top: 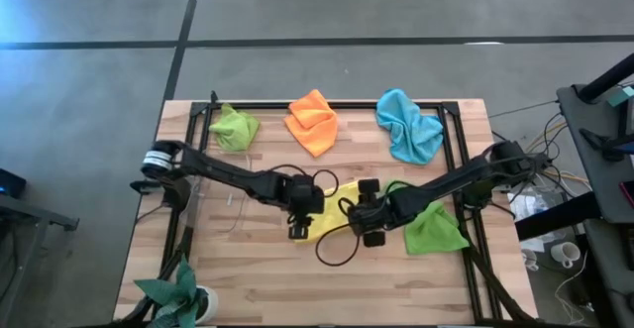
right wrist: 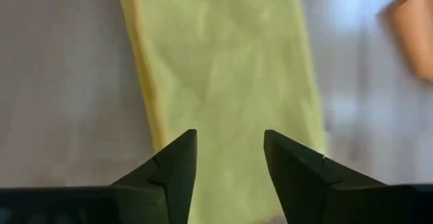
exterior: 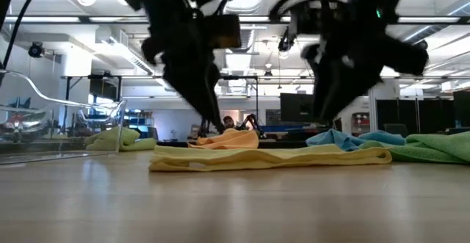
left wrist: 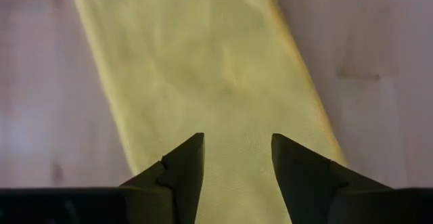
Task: Fold microfiber towels
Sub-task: Fold the yellow microfiber towel on the table
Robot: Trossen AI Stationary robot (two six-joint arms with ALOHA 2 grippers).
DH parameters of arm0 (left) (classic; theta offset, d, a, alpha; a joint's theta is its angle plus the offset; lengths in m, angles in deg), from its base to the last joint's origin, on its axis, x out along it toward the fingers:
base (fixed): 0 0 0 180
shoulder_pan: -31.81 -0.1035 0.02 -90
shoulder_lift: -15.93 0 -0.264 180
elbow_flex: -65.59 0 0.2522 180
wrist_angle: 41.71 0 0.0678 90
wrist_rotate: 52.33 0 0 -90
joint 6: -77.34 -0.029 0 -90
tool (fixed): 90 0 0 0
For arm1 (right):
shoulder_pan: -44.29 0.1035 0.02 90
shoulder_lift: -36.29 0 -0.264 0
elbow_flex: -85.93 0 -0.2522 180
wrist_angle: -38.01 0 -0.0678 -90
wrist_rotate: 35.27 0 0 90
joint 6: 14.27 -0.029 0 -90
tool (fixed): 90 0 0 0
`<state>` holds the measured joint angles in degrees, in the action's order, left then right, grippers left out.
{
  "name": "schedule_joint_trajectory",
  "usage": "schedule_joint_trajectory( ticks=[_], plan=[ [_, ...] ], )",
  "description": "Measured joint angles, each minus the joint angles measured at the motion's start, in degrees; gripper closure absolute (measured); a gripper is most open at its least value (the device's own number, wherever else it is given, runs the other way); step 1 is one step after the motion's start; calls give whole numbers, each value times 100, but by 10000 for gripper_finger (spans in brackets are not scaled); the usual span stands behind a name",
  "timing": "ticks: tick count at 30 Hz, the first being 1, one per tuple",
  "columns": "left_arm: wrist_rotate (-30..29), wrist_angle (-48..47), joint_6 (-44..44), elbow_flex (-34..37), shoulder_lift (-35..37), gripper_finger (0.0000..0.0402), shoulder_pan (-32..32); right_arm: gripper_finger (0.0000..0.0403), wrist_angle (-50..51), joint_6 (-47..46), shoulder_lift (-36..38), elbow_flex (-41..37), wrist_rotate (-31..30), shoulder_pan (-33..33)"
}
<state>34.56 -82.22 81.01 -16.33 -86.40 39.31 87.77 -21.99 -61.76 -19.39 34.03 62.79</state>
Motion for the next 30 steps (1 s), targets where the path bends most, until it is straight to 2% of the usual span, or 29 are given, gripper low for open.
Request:
schedule_joint_trajectory(
  ticks=[8,13,15,17,19,22,25,28,30],
  plan=[
    [-19,8,205,405,-249,244,3,234,-347,-149,-375,-418,427,0],
    [766,24,358,492,-249,244,10,234,-305,282,-412,-398,923,-11],
    [881,-10,541,469,-229,244,38,234,59,536,-346,-280,1012,-4],
    [894,-89,676,412,-140,244,107,234,597,612,-210,-65,942,6],
    [896,-76,656,343,15,244,187,234,715,553,68,220,676,5],
    [874,246,427,315,287,244,253,234,829,-51,484,396,343,-86],
    [556,872,-6,451,369,244,247,234,818,-779,712,364,325,-220],
    [146,1282,-356,730,368,244,221,239,778,-905,817,170,195,-249],
    [99,1557,-425,958,311,244,210,243,661,-921,729,-48,180,-228]
  ],
)
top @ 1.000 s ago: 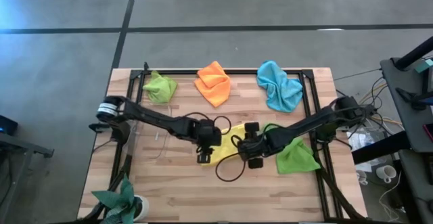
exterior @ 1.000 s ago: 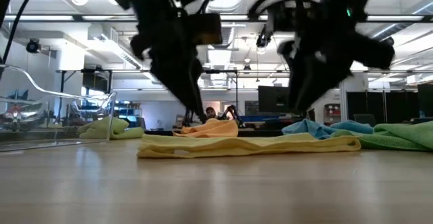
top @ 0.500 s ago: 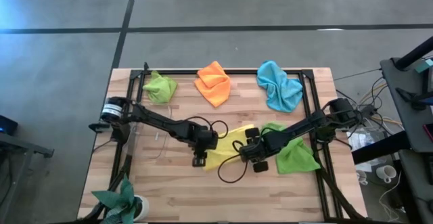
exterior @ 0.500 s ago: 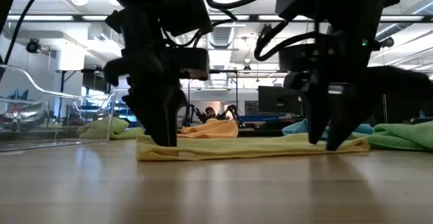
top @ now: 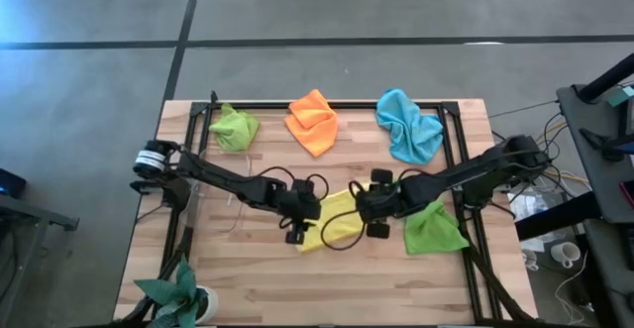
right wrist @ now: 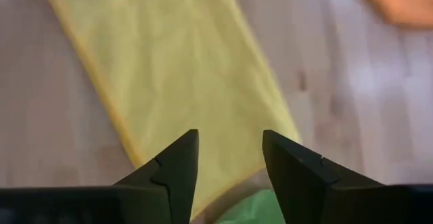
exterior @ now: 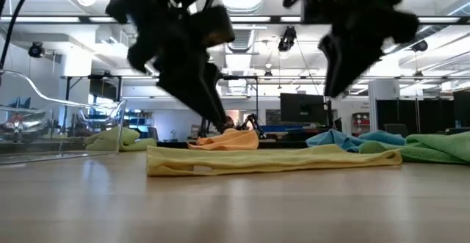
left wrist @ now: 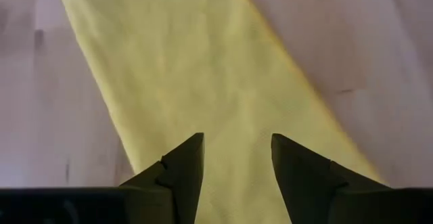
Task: Fold microfiber towels
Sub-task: Fold the yellow microfiber towel on the table
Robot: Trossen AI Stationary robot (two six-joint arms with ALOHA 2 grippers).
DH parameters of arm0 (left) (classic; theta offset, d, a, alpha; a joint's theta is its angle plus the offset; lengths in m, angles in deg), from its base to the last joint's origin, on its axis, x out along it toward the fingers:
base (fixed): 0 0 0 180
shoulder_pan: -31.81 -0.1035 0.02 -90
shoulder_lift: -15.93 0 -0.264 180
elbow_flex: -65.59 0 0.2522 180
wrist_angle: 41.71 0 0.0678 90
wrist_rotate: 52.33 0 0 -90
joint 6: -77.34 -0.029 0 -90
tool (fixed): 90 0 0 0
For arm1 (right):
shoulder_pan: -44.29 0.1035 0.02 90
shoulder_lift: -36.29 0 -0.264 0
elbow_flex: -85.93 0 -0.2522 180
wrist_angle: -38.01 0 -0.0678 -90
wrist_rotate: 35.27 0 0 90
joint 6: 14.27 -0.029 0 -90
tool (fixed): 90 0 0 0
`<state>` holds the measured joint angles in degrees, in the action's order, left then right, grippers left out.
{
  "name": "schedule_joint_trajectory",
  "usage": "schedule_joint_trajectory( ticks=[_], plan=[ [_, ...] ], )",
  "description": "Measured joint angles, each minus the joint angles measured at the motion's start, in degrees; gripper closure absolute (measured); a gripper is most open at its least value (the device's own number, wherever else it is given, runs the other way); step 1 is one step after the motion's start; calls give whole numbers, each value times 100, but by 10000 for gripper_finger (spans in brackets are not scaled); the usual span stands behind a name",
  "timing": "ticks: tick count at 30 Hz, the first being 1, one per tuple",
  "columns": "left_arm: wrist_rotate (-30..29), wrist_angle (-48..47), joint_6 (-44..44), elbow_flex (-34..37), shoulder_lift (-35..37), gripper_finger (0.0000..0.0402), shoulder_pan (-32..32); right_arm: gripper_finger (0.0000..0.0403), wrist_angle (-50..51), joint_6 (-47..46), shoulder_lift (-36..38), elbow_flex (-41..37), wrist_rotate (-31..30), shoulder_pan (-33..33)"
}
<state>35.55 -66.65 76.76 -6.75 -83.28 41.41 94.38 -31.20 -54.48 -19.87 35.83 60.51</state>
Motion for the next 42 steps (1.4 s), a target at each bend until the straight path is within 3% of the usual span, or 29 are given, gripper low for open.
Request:
schedule_joint_trajectory(
  ticks=[3,7,9,12,16,21,25,32,42],
  plan=[
    [33,-25,196,337,-74,244,4,247,-319,85,-200,-373,137,2],
    [324,27,665,602,-100,244,104,247,-1036,471,-628,-735,1026,-139],
    [509,70,937,612,-97,244,211,246,-1121,822,-846,-728,1098,-244],
    [706,-2,1298,516,-73,244,391,246,-1190,1492,-1055,-643,1003,-568],
    [726,33,1526,125,-6,244,562,245,-1424,2512,-1187,-426,260,-1115],
    [440,-87,1448,-256,150,244,580,248,-1298,3275,-1111,103,64,-1581],
    [59,-117,1227,-190,265,244,575,239,-1022,2652,-869,347,193,-1790],
    [52,-80,1219,101,57,244,609,208,-1597,234,-879,-33,522,-2453],
    [94,-33,1221,131,-331,244,634,216,-2144,-352,-1499,-156,757,-2448]
  ],
)
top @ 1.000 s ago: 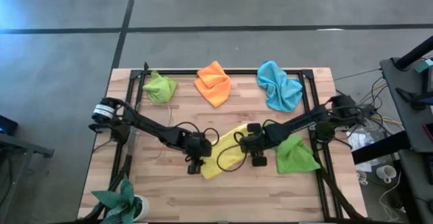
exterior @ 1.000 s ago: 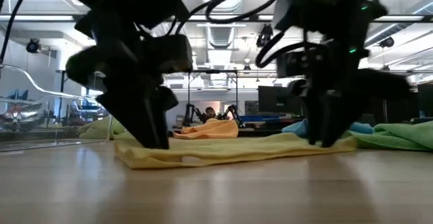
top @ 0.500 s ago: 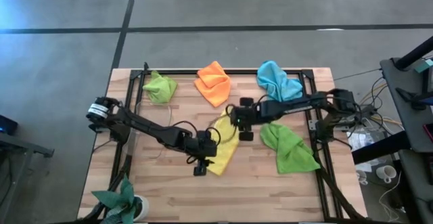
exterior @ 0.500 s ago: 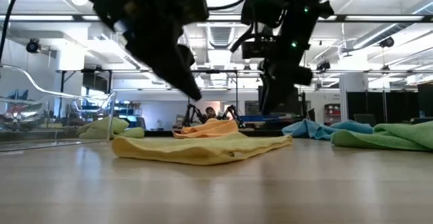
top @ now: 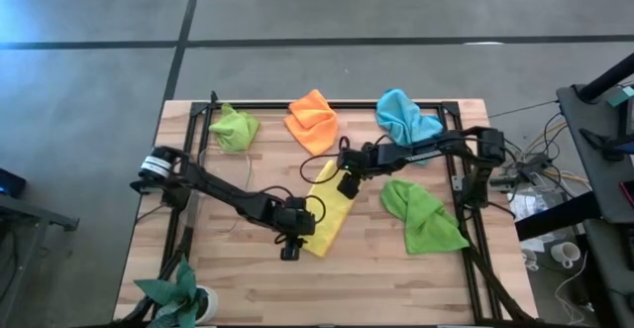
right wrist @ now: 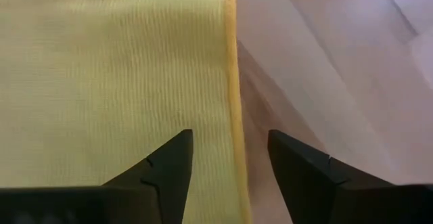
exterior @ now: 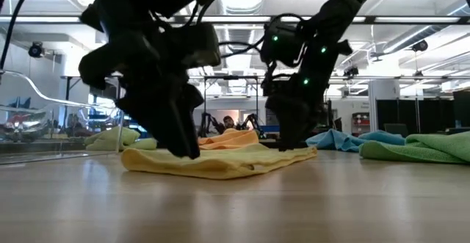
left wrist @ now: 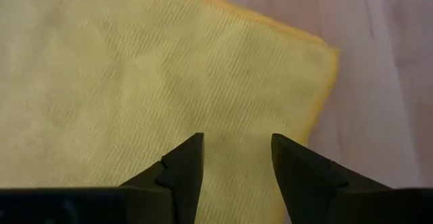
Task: Fold microfiber towels
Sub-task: Fold the yellow microfiber towel on the table
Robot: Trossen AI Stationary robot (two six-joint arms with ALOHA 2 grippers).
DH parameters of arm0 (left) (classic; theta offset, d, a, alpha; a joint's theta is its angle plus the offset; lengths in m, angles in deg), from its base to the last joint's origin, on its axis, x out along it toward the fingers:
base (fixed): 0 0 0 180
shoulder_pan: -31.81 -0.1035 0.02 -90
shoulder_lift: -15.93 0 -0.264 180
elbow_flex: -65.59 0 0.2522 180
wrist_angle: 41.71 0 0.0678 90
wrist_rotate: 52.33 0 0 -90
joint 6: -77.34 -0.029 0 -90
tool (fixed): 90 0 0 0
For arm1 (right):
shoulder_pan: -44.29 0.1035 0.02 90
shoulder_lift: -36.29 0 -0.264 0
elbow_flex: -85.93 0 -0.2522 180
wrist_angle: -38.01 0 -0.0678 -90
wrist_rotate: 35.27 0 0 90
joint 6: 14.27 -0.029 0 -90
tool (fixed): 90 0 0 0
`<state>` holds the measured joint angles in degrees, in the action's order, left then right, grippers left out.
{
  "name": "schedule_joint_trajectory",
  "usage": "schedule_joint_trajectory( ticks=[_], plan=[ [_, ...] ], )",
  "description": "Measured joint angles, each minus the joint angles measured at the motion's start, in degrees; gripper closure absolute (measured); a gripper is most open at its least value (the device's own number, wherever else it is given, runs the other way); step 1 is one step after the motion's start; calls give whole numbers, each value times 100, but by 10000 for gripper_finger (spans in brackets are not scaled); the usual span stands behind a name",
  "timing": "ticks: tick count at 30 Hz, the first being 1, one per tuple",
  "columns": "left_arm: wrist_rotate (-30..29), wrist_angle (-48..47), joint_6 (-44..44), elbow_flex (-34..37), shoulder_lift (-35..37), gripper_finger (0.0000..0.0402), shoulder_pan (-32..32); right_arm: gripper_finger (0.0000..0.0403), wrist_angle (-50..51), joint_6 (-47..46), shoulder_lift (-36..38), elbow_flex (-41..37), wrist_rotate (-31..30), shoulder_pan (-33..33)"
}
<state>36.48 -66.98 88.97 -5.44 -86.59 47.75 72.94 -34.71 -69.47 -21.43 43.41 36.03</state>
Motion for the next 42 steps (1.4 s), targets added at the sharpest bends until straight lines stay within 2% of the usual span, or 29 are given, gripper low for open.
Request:
schedule_joint_trajectory(
  ticks=[4,7,13,14,17,21,23,27,31,35,42],
  plan=[
    [2,11,0,33,-22,244,2,232,-71,-6,-292,126,18,-1],
    [0,-8,60,54,27,244,19,259,-169,69,-468,221,244,-3],
    [-112,-351,145,77,598,244,20,374,-217,403,-512,234,324,37],
    [-132,-410,147,108,763,244,20,382,-203,492,-456,225,309,37],
    [-217,-314,288,305,1298,244,29,390,138,771,-123,164,-22,9],
    [-223,-78,807,753,1872,244,89,392,844,1278,546,283,-1063,-135],
    [-288,212,1071,1041,2097,244,129,393,1110,1614,880,388,-1394,-227],
    [-517,725,1761,1550,2282,244,138,393,1302,1770,1298,551,-1348,-233],
    [-650,852,1806,1731,2295,244,144,393,1342,1497,1557,751,-988,-1],
    [-792,990,1777,1733,2231,244,144,393,1404,1277,1523,772,-510,353],
    [-802,1015,1608,1726,2231,244,144,393,1406,1090,1000,729,-521,817]
  ],
)
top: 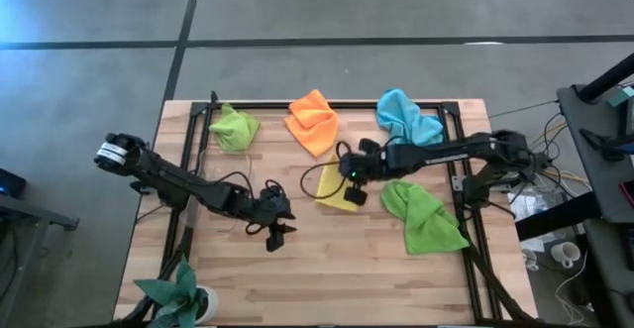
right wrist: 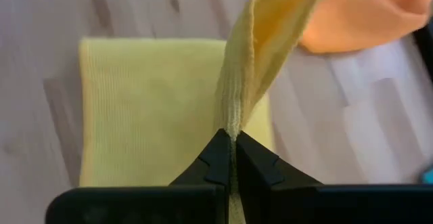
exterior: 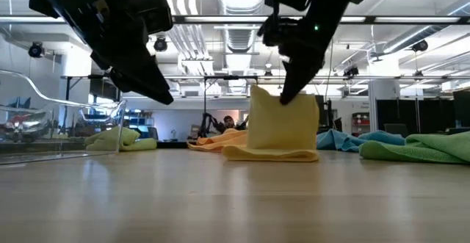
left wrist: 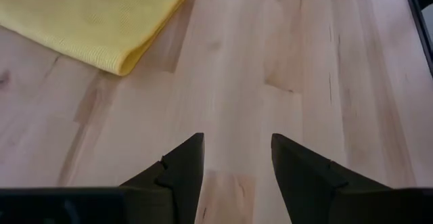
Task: Fold microfiber towels
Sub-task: Fold the yellow microfiber towel on the table
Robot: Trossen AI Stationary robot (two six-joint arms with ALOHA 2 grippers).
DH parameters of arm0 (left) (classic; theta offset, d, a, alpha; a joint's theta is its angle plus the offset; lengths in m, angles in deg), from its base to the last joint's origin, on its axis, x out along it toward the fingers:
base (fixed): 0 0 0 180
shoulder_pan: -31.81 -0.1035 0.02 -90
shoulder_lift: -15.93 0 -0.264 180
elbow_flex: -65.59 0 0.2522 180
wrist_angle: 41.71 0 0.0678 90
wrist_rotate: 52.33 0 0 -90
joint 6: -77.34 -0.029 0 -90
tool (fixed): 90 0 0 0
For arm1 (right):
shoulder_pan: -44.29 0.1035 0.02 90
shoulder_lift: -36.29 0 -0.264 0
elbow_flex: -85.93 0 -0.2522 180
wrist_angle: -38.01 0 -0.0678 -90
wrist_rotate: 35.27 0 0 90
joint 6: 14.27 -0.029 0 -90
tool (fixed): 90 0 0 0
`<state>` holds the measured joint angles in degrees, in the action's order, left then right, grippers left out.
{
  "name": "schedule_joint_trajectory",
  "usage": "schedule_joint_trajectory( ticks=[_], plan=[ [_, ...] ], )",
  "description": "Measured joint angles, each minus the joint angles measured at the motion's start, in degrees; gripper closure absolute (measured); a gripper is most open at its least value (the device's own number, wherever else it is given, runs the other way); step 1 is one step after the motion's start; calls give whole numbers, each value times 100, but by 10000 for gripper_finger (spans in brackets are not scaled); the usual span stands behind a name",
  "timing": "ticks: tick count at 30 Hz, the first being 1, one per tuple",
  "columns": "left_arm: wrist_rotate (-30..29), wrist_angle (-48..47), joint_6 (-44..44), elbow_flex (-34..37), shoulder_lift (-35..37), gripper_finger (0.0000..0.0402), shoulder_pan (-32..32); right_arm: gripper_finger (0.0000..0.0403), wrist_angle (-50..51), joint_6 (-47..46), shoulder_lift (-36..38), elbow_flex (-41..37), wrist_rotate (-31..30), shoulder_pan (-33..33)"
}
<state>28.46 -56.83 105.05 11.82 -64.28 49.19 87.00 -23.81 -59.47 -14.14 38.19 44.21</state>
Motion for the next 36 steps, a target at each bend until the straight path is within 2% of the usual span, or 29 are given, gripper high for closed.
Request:
schedule_joint_trajectory(
  ticks=[9,16,23,28,30,33,36],
  plan=[
    [-14,7,7,4,0,244,0,390,-168,34,-817,0,-2,325],
    [-129,87,-2,9,0,244,0,342,-823,-269,-903,0,16,500],
    [-236,143,-24,11,0,244,0,314,-823,-247,-897,2,530,530],
    [-662,191,-122,14,0,244,4,315,-819,-127,-886,2,597,614],
    [-935,296,-132,20,0,244,4,318,-812,-109,-886,2,411,615],
    [-1501,474,-156,26,-2,244,0,325,-817,-129,-914,-1,75,603],
    [-2066,582,-131,35,-2,244,-2,332,-846,-259,-1090,-32,48,614]
  ],
)
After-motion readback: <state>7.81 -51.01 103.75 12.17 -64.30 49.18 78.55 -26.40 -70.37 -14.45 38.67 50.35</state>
